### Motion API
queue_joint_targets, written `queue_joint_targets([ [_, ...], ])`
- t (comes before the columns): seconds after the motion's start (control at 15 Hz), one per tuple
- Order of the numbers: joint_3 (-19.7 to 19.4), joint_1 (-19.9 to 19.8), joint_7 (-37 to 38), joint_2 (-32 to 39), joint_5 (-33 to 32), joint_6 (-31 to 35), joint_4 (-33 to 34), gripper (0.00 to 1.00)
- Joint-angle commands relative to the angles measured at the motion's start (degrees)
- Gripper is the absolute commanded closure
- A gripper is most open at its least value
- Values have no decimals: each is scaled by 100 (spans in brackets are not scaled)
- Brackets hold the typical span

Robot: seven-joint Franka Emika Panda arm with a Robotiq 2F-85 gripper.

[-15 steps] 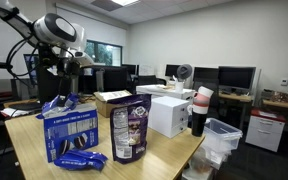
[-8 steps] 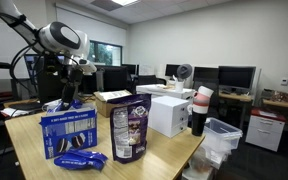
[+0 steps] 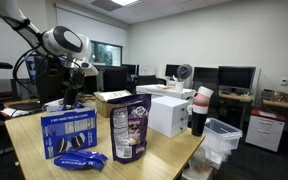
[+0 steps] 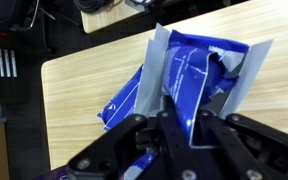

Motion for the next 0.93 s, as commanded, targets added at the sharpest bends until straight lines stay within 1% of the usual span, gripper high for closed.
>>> queue_joint_targets([
  [0.0, 50, -39, -6, 1, 7, 6, 7, 79],
  [0.07, 59, -36, -7, 1, 7, 14, 13, 71],
  [0.2, 69, -32, -7, 8, 7, 21, 15, 61],
  [0.87, 66, -26, -6, 84, 6, 57, 15, 61],
])
